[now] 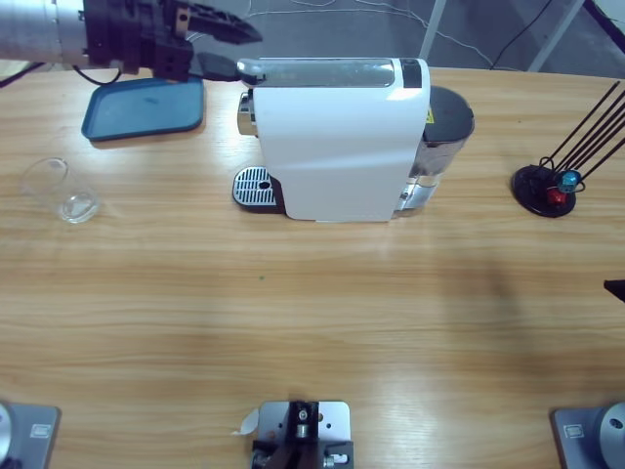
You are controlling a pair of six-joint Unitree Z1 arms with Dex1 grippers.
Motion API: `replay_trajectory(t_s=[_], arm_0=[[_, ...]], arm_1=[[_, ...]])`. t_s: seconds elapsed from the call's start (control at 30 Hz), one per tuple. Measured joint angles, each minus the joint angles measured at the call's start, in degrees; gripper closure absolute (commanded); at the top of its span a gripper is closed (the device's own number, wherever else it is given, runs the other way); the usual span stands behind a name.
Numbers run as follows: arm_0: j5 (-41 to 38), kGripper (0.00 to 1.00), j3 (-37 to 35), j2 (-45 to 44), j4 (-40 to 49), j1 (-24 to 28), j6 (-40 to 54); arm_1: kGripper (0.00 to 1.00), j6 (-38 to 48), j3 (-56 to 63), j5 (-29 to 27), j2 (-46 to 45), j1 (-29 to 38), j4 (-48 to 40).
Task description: Pour coffee
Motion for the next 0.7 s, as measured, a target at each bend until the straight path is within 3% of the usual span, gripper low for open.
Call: replay_trajectory(t_s=[0.5,0.7], arm_0=[[-1.8,1.000,2.8,0.3,-7.1,0.1,0.2],[-2.5,1.000,-1.1,-2.4,-9.8,-3.1,0.2]], arm_1=[[0.000,0.0,-0.2,0.0,0.0,0.0,0.0],[0.000,0.0,-0.3,0.0,0.0,0.0,0.1]])
